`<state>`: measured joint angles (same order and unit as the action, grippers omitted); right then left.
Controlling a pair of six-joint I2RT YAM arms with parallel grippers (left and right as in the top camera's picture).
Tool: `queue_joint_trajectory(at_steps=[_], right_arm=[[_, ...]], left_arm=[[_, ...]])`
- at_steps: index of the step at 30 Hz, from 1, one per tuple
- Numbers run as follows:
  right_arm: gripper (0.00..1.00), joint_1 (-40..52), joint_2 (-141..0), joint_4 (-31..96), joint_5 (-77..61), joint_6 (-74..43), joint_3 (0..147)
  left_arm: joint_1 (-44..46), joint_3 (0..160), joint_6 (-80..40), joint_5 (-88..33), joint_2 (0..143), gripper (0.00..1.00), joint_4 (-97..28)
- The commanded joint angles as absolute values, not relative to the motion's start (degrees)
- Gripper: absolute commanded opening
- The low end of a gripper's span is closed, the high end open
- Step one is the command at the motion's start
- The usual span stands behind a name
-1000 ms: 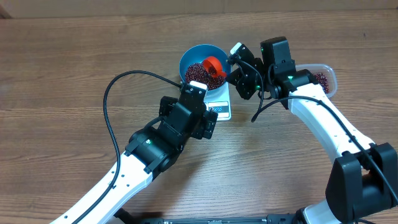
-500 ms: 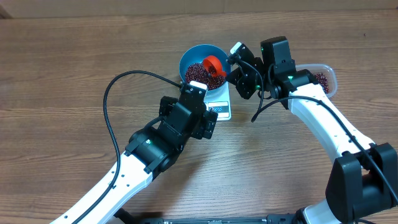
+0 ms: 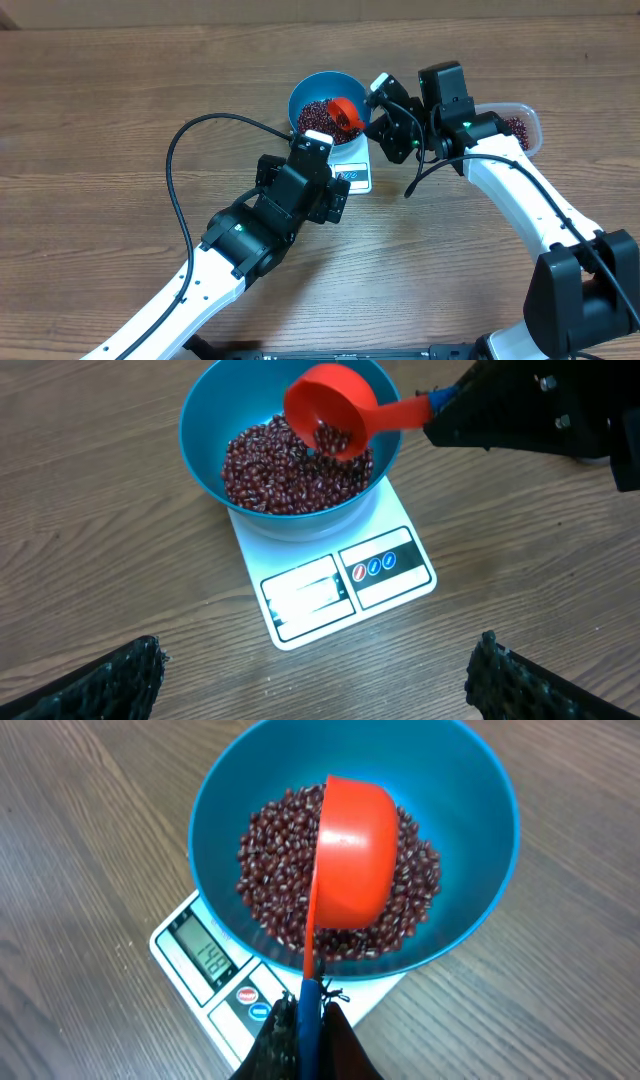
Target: Scoop item into bowl and weigh 150g on scale
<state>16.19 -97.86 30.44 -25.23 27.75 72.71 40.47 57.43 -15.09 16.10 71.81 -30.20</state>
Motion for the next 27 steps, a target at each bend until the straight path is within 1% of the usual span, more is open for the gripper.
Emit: queue_joint_trajectory(at_steps=[1,6,10,27], right_arm=[[0.04,15.8,-96.4,28.2,-22.1,28.0,73.9],[0.04,15.8,-96.4,28.0,-22.3,27.6,73.9],[0.04,15.6,-96.4,25.1,-21.1,25.6,73.9],[0.04,15.6,-96.4,26.5,-22.8,25.6,73.9]], left_arm=[[40.5,57.0,-15.9,16.9,72.4,1.0,-30.1],[40.5,57.0,-15.9,16.9,72.4,1.0,-30.1],[40.5,57.0,-15.9,16.9,72.4,1.0,-30.1],[40.5,57.0,-15.9,16.9,72.4,1.0,-30.1]])
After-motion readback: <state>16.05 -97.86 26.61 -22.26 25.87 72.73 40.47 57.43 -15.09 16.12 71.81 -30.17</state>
